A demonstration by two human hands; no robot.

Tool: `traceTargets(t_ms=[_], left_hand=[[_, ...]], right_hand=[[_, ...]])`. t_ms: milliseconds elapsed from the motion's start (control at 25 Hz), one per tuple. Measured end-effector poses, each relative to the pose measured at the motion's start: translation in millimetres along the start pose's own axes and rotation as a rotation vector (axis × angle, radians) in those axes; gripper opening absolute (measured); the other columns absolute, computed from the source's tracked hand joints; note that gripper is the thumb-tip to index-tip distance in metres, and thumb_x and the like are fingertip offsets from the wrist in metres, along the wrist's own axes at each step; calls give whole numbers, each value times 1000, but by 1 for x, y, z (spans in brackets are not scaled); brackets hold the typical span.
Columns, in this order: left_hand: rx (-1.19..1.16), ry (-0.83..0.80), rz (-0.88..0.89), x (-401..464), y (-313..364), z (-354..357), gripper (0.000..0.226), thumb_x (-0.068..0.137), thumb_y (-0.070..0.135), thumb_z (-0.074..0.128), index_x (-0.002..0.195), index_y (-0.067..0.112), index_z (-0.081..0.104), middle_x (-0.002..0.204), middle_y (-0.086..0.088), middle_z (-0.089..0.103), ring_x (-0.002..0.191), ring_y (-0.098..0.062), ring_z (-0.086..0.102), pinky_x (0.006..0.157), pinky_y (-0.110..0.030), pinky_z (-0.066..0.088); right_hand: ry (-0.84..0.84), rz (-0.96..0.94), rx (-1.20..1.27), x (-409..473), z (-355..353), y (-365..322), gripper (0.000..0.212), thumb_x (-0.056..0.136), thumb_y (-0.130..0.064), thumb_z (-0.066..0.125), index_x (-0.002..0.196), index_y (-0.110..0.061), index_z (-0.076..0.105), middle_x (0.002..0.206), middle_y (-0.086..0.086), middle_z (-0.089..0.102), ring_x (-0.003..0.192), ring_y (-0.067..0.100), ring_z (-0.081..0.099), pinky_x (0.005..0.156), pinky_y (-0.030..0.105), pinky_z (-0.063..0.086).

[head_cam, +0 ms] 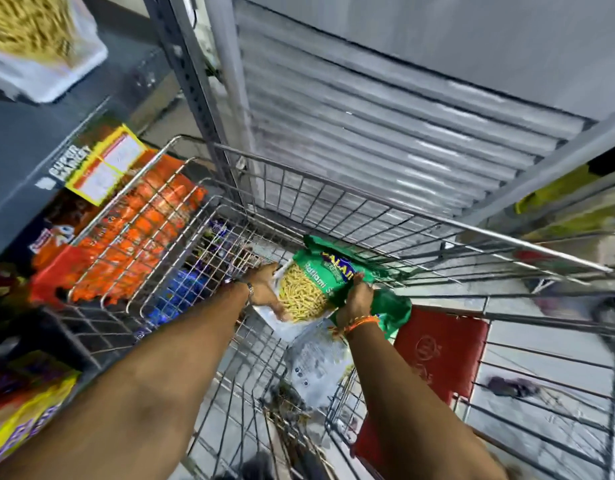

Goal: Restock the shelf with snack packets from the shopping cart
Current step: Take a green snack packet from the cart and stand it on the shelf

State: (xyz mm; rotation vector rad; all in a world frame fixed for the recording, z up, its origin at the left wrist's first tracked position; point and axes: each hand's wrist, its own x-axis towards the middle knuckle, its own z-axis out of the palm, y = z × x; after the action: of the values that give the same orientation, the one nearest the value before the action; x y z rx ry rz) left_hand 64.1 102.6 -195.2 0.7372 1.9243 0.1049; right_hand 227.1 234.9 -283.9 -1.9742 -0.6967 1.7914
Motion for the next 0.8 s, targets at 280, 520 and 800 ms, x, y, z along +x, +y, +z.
traceTargets(t_ms=[280,520,800], left_hand=[[169,24,-28,-19,-19,-4,141,2,67,83,132,27,45,135,-3,58,116,-29,60,99,-42,53],[190,180,25,-128,-8,-42,118,18,61,92,122,18,56,121,0,64,108,-23,62,96,-33,53],[-28,512,78,-224,-34,-62,139,5,77,82,130,27,48,127,8,61,112,-15,59,103,-31,49]], right_hand=[[-39,-25,171,-79,-3,-18,26,94,-37,53,92,-12,53,81,2,48,84,22,46,85,43,39],[-34,-233,244,-183,-6,-44,29,95,-21,57,68,-15,49,73,-2,49,72,13,42,77,28,38],[-286,-521,279,-301,22,-89,19,94,-18,58,76,-19,56,72,-4,53,61,-3,48,64,18,40]])
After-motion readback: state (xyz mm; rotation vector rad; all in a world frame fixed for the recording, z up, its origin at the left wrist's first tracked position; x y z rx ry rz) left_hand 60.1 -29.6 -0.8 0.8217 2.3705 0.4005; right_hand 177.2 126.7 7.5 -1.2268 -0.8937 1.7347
